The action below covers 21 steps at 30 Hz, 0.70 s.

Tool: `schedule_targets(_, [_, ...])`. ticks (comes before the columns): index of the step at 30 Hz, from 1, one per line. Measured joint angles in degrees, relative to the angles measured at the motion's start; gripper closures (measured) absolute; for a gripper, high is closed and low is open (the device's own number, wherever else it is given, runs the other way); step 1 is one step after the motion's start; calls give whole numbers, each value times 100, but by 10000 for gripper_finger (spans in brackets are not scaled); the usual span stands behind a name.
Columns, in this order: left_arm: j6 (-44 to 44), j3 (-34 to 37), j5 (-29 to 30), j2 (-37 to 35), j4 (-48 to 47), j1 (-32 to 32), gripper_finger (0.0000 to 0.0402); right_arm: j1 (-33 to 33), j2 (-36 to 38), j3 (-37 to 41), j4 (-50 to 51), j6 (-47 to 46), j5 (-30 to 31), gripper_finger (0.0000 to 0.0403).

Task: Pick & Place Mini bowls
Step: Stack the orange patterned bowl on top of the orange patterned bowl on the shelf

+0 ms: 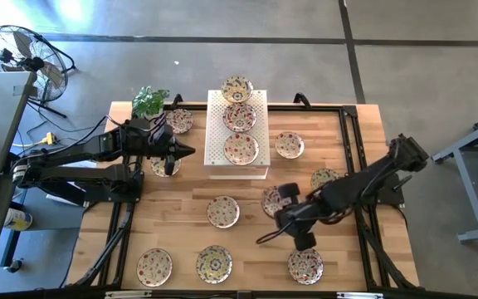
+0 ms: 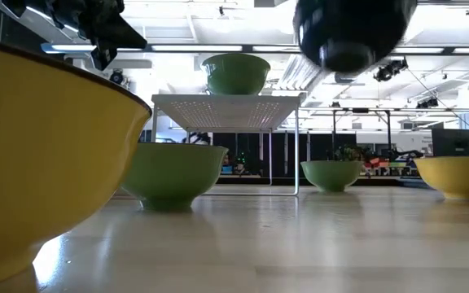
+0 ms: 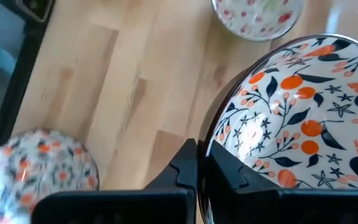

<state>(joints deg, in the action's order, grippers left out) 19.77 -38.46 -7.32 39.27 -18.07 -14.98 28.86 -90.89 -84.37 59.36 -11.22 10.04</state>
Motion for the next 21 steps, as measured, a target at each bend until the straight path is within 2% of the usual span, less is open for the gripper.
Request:
schedule_targets(3, [-14,0,-1,0,10,0,401,-10,0,-812,641,465,81,394])
schedule_targets(6, [-21,0,1,0,19,0,401,-108,6,-1461,909,786,517,392])
schedule_targets(10, [-40,0,1,-2,49,0,401,-644,7,-2030,964,1368,901,398])
schedule_targets(14, [-81,0,3,-2,98,2,401,-1612,-10,-2302,750,2180,789,396])
schedule_targets(18, [-166,0,7,-2,119,2,401,-2705,-158,-2333,203,2925,165,395])
schedule_targets(21, [-173,0,13,-2,122,0,401,-3336,-441,-2326,137,3550,-30,398])
